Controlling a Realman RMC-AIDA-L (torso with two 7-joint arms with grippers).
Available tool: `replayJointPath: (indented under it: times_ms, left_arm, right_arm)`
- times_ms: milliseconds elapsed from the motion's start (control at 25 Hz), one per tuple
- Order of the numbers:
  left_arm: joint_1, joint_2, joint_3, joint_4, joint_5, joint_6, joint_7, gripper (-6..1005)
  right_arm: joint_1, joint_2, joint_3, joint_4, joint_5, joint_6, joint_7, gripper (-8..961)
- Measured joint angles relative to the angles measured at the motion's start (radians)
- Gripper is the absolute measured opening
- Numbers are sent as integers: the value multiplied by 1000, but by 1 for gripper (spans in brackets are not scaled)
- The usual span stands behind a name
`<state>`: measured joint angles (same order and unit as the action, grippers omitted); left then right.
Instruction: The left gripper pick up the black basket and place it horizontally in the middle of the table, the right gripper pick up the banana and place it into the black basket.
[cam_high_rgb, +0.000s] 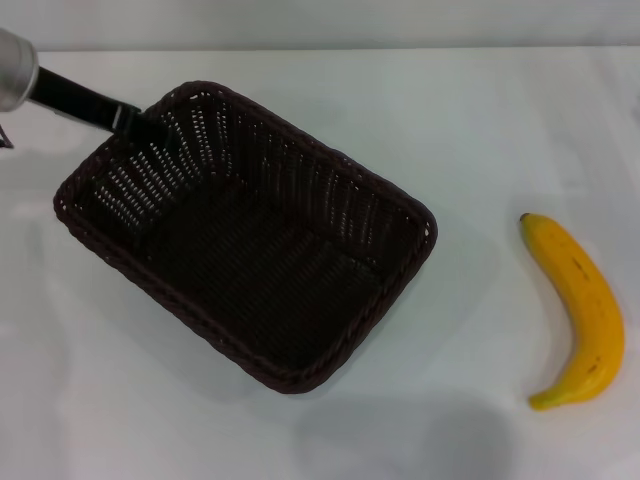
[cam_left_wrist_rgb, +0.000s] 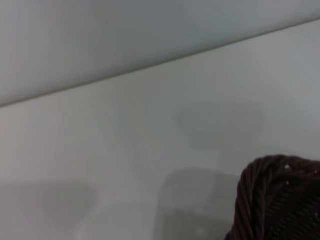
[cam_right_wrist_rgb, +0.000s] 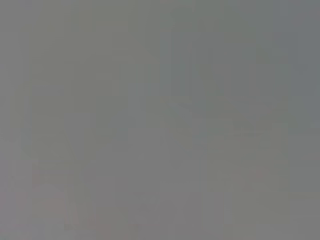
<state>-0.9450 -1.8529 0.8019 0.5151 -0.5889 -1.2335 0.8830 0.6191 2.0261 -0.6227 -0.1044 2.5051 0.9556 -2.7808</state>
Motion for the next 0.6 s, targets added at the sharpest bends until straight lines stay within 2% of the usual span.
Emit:
replayJointPath:
  times_ms: [280,600]
  left_arm:
    - [8,-14,-3,-18,-6,14,11,748]
    - [12,-15,-10,-18,-27,6,-2,470]
  right_arm:
    - [3,0,0,0,0,-3,1,882]
    - [4,0,1,0,0,-5,1,882]
